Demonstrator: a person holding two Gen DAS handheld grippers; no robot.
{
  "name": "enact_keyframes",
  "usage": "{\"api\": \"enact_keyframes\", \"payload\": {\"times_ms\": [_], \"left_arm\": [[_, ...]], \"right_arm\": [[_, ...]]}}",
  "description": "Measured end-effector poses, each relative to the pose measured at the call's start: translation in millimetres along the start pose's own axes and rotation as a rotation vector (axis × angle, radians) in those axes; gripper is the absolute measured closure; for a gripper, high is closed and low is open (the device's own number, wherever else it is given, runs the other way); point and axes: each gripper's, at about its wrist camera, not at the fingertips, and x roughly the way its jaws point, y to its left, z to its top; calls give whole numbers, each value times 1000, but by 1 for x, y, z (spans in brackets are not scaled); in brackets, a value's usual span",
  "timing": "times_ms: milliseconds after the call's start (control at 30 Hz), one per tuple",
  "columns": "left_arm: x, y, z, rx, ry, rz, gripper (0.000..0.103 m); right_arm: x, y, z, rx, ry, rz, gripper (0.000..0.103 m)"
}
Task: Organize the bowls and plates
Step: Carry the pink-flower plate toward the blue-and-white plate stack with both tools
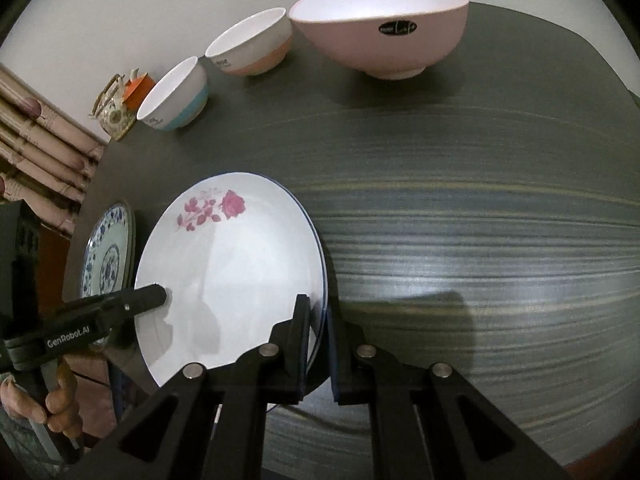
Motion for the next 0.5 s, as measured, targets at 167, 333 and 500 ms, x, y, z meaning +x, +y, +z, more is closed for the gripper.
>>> {"api": "enact_keyframes", "payload": {"times_ms": [167, 333, 500], "left_arm": [[-3, 3, -4, -7, 10, -3, 88], [-3, 13, 2, 0, 31, 7, 88], [2, 12, 5, -2, 41, 5, 88]], "right_arm": [[0, -3, 1, 0, 22, 8, 94], [3, -4, 4, 2, 41, 23, 92], [4, -3, 6, -3, 43, 26, 92]]}}
